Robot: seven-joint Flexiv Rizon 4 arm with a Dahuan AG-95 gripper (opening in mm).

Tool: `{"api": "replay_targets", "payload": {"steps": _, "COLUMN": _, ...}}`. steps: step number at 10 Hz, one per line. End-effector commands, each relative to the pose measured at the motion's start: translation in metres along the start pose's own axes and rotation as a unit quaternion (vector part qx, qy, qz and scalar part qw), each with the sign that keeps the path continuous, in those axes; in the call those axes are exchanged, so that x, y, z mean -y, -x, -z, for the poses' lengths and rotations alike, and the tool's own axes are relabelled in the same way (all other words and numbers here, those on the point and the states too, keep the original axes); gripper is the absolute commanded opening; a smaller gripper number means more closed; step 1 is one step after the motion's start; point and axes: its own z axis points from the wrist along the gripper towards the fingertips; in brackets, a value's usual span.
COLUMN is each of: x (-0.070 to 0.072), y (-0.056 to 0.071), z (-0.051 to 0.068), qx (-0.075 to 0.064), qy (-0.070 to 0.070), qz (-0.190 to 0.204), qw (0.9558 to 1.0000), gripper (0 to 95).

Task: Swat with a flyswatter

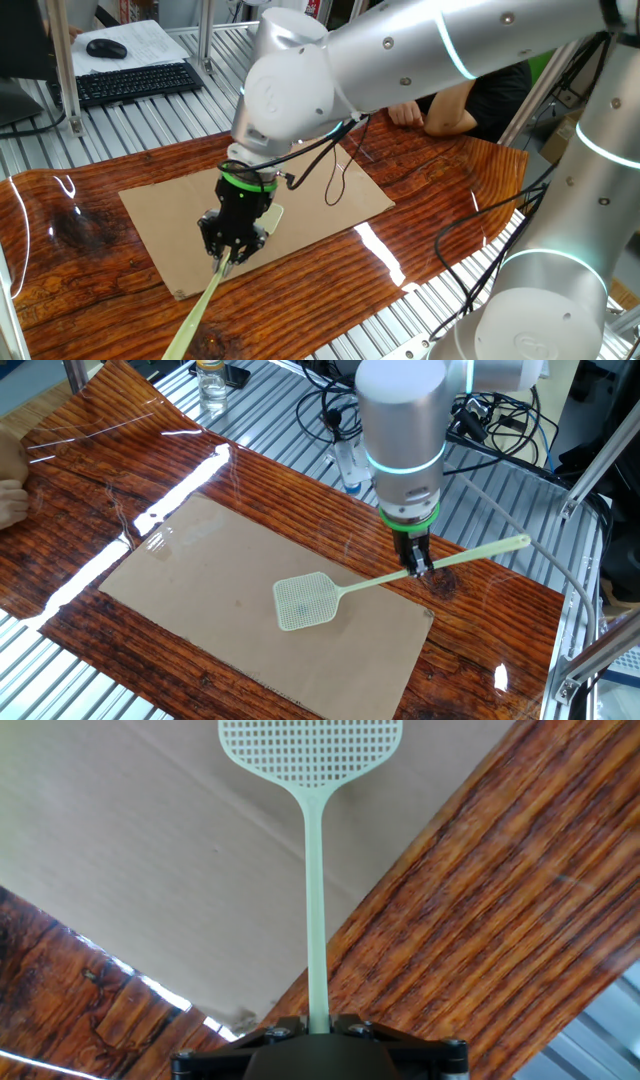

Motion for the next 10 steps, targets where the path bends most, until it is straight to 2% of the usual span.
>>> {"api": "replay_targets", "payload": {"steps": 1, "x": 0.003, "y": -0.001, "z": 0.007, "qx": -0.013, "qy": 0.008, "qz": 0.003, "qw": 0.9999, "gripper": 0.0}}
{"api": "replay_targets", "payload": {"steps": 4, "x": 0.001, "y": 0.000, "z": -0.001, "qx": -0.014, "qy": 0.008, "qz": 0.003, "qw": 0.9999, "gripper": 0.0}}
{"api": "replay_targets", "payload": {"steps": 5, "x": -0.001, "y": 0.001, "z": -0.011, "qx": -0.012, "qy": 0.008, "qz": 0.004, "qw": 0.9999, "gripper": 0.0}}
{"api": "replay_targets", "payload": {"steps": 8, "x": -0.006, "y": 0.005, "z": -0.026, "qx": -0.011, "qy": 0.007, "qz": 0.004, "qw": 0.9999, "gripper": 0.0}}
{"api": "replay_targets", "payload": {"steps": 10, "x": -0.007, "y": 0.006, "z": -0.030, "qx": -0.011, "qy": 0.007, "qz": 0.007, "qw": 0.9999, "gripper": 0.0}}
